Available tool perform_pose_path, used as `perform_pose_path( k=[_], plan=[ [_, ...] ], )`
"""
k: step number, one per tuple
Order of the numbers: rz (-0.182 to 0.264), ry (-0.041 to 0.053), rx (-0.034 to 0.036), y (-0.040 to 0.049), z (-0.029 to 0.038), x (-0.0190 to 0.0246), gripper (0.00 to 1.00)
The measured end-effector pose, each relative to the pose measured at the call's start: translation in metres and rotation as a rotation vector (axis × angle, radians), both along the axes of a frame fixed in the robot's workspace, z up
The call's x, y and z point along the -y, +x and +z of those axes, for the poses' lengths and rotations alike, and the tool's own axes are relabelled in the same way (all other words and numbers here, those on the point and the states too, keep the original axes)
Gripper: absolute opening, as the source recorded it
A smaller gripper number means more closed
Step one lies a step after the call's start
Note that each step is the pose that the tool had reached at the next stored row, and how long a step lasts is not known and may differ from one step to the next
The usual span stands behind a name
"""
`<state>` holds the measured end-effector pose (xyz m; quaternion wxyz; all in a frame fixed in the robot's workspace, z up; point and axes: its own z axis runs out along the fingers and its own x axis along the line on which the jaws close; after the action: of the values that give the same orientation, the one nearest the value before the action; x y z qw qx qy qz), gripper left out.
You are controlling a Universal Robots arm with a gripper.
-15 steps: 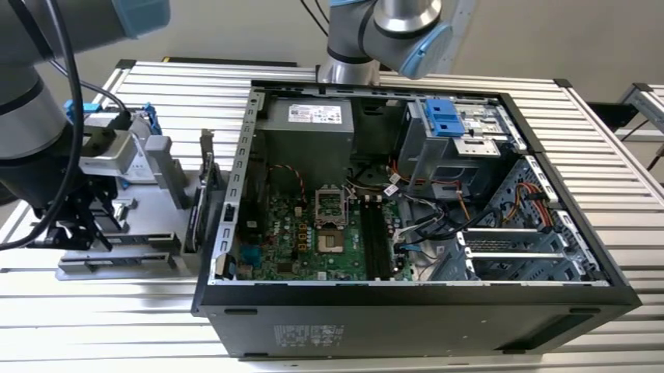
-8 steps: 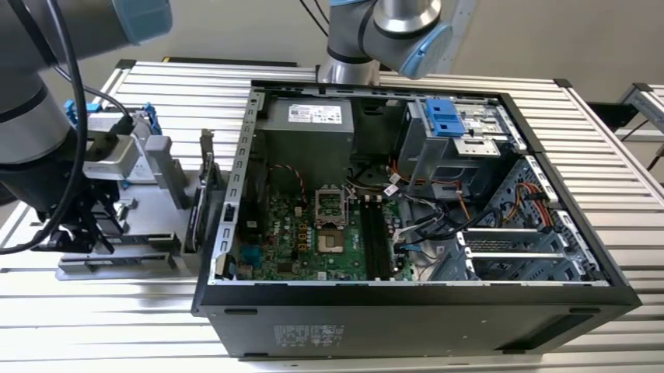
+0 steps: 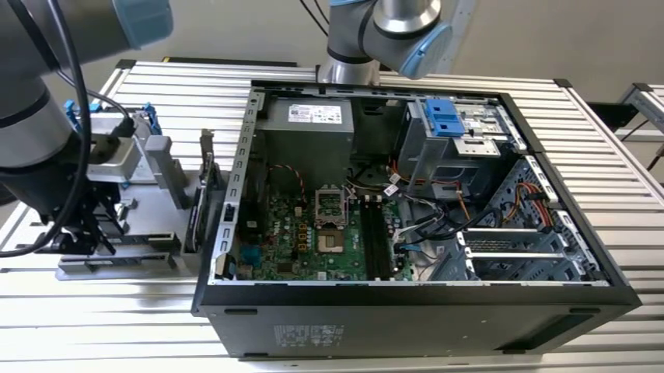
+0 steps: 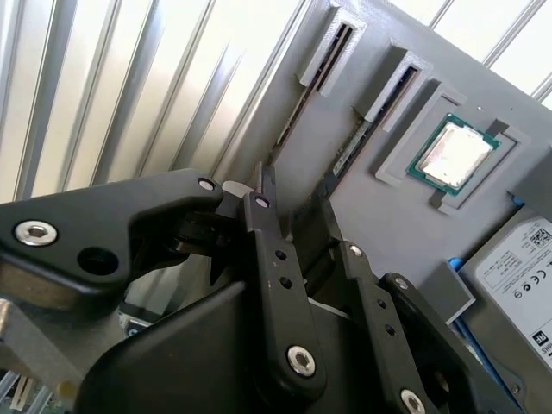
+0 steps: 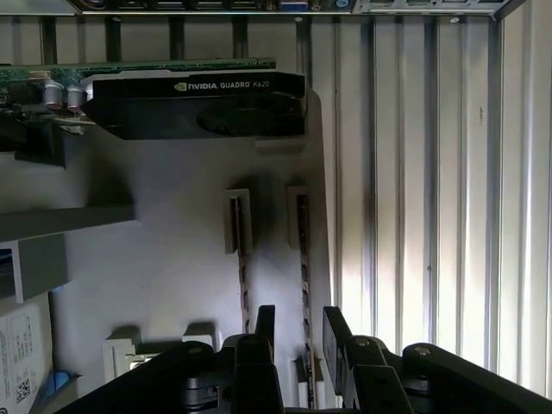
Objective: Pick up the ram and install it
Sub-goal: 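Pick up the ram and move it above insertion slot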
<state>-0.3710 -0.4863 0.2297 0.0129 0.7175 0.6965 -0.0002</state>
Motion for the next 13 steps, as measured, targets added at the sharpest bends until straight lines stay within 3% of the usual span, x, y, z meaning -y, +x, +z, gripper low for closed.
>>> perform_pose_path(
  k=[13],
  plan=[
    [0.026,0.0,0.0,0.0,-0.0064,0.0005,1.0]
  ],
)
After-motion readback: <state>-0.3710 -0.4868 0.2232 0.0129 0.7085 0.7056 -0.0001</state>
